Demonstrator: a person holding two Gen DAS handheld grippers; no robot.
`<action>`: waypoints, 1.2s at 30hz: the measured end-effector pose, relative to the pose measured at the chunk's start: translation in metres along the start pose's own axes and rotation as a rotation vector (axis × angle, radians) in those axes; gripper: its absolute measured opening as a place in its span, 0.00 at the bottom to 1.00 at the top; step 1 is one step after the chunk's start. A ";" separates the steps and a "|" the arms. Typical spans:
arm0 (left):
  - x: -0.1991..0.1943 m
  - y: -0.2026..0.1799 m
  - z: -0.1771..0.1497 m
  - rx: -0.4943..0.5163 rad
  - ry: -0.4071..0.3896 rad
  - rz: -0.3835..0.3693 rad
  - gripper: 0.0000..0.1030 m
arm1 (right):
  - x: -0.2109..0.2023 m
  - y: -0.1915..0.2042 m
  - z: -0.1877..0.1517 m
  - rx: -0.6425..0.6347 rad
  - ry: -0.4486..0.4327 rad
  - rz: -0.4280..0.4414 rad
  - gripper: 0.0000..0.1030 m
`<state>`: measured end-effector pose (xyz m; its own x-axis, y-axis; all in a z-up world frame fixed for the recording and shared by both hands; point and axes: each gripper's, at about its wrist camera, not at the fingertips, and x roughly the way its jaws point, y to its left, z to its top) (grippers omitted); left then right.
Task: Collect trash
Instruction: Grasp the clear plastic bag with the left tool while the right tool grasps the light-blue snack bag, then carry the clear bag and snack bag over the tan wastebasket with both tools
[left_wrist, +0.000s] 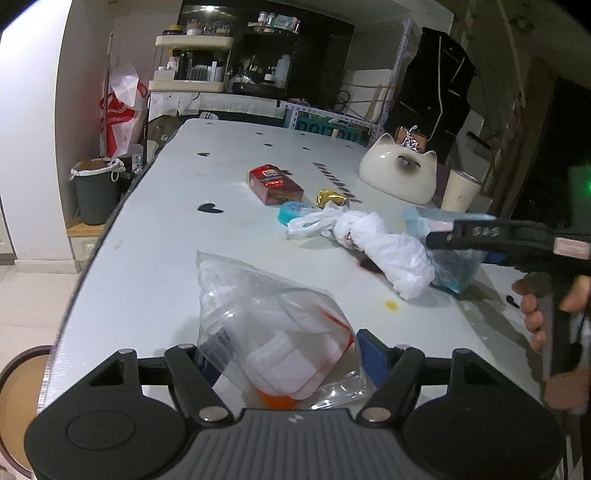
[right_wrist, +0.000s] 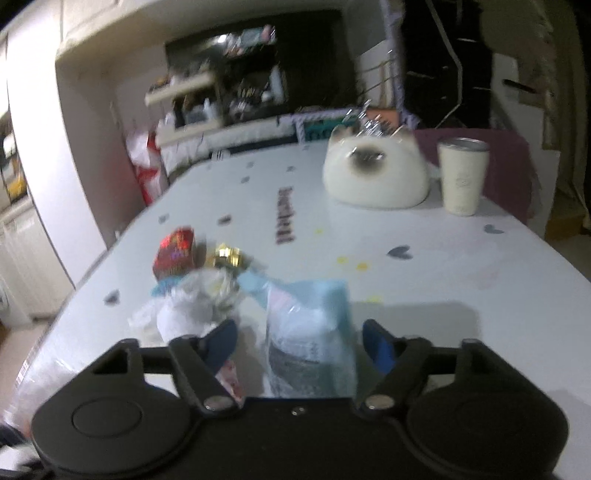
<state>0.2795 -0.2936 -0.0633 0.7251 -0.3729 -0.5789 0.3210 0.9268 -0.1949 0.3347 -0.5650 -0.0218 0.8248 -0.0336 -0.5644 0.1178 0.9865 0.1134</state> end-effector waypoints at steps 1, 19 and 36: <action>-0.004 0.002 0.000 0.006 -0.005 0.003 0.70 | -0.001 0.002 -0.002 -0.002 0.005 0.000 0.50; -0.046 0.021 -0.014 -0.031 -0.062 -0.053 0.68 | -0.116 0.029 -0.057 0.050 -0.070 -0.054 0.36; -0.109 0.047 -0.030 0.021 -0.106 -0.026 0.68 | -0.174 0.106 -0.108 0.032 -0.089 -0.066 0.36</action>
<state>0.1975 -0.2083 -0.0333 0.7764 -0.4004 -0.4867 0.3522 0.9161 -0.1918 0.1444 -0.4374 0.0004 0.8604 -0.1144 -0.4965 0.1906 0.9760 0.1054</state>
